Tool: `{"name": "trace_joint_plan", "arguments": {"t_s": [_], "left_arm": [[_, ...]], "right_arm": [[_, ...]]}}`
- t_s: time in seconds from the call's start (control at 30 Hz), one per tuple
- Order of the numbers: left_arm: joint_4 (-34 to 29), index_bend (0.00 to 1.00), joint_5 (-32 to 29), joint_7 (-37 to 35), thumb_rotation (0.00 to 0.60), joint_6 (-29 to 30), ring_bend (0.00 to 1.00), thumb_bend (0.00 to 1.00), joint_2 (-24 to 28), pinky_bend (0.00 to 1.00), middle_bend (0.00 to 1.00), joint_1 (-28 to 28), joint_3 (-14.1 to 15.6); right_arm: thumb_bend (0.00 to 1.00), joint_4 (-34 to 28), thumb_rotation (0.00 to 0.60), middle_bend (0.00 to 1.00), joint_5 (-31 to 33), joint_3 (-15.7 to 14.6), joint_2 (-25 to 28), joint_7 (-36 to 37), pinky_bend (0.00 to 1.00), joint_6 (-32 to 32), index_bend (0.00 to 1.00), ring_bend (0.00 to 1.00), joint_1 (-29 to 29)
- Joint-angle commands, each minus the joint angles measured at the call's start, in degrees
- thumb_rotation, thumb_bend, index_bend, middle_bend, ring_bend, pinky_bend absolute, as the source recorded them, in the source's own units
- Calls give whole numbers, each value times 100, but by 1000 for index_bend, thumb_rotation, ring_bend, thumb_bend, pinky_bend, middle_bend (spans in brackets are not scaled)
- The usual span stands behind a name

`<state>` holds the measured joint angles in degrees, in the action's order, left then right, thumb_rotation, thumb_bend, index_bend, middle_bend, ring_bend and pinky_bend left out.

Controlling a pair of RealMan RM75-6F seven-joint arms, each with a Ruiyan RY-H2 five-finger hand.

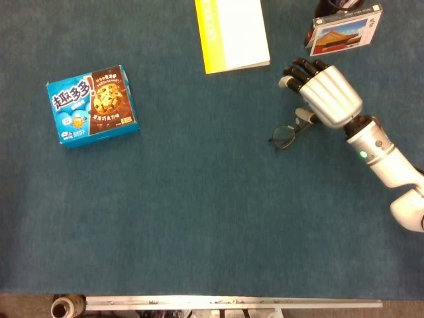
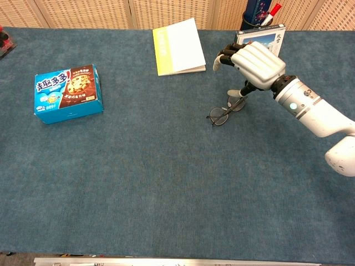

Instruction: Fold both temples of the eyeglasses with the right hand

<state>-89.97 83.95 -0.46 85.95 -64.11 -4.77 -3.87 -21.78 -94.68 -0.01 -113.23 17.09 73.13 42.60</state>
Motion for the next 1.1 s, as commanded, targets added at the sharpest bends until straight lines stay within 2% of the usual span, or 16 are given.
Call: {"name": "trace_joint_plan", "arguments": {"t_s": [0.03, 0.73, 1.1], "left_arm": [[-5, 516, 0, 3, 600, -4, 283, 288, 1, 394, 431, -3, -1], [-11, 516, -6, 47, 600, -7, 283, 288, -6, 394, 431, -2, 4], [-22, 516, -5, 69, 600, 2, 283, 288, -10, 394, 431, 4, 8]], "right_arm": [[110, 13, 600, 331, 6, 3, -12, 30, 405, 24, 391, 222, 9], [114, -584, 600, 331, -91, -57, 259, -30, 405, 499, 391, 222, -66], [116, -570, 600, 331, -70, -58, 258, -111, 405, 401, 391, 222, -92]]}}
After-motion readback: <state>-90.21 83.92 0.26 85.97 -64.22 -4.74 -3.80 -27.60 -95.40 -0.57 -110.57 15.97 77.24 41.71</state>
